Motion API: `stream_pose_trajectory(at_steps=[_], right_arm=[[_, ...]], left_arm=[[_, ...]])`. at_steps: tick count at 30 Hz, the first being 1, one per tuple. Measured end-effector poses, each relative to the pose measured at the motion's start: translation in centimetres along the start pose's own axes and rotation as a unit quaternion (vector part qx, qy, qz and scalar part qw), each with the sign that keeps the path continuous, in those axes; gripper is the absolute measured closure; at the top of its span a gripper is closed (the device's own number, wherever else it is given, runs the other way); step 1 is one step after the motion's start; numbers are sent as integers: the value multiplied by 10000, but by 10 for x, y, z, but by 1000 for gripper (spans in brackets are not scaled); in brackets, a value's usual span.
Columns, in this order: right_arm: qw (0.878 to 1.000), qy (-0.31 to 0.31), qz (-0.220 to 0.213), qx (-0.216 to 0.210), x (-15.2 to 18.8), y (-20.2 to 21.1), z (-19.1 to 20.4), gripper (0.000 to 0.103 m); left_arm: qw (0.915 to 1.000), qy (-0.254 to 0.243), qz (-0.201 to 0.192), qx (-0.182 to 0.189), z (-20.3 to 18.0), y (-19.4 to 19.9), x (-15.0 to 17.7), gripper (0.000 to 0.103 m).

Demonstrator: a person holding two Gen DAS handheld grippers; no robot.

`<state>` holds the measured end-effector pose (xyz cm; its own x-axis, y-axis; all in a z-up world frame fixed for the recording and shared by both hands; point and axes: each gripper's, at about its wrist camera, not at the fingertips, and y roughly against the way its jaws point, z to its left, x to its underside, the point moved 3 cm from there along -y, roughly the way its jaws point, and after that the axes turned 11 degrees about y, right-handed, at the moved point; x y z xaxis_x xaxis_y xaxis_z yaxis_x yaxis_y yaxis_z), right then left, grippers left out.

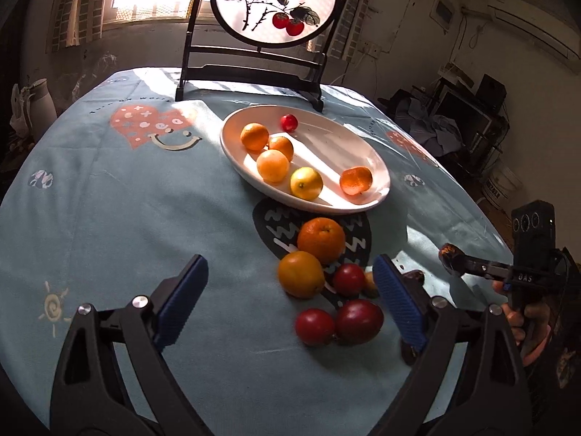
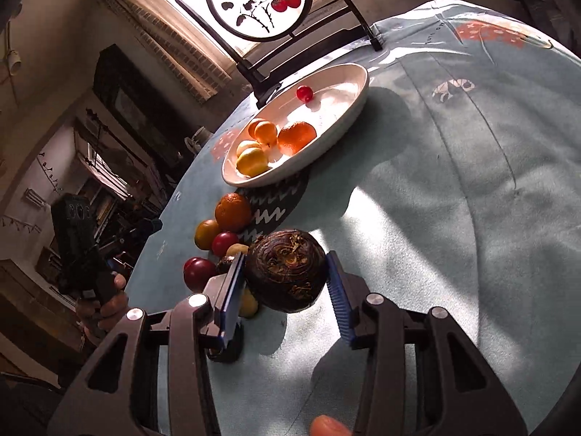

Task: Organize fruits
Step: 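Grasp a dark brown round fruit with the right tool while the left grasps another, then carry both dark brown fruits into the white plate and open both tools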

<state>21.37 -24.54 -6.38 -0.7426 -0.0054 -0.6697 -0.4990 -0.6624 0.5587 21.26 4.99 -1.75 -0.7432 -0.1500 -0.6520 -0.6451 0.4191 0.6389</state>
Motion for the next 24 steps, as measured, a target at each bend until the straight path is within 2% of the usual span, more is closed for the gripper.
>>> stream_pose_trajectory(at_steps=[3,6,8,11,12,19,24], right_arm=[[9999,-125,28,53,-1,0,-4,59],[9999,-125,-10,67,-1,1,-3,59],[9999,-142,-31,65,-1,1,-5,59],[9999,-136,-30,44,-1,1,-6,59],[9999,-122,-22,40,-1,1,-6,59],[10000,-78,-46,5,-1,3,-4,59],[10000,-79,-40,5,-1,3,-4,59]], left_arm=[[9968,-663,254,378,-42,3,36,16],[9884,-1377,524,361,-81,-7,65,23],[9830,-1630,767,365,-97,-18,77,35],[9785,-1773,1029,220,-106,-36,88,50],[9779,-1759,1114,196,-106,-41,89,51],[9756,-1721,1366,-4,-101,-58,93,51],[9727,-1893,1329,-183,-106,-62,95,52]])
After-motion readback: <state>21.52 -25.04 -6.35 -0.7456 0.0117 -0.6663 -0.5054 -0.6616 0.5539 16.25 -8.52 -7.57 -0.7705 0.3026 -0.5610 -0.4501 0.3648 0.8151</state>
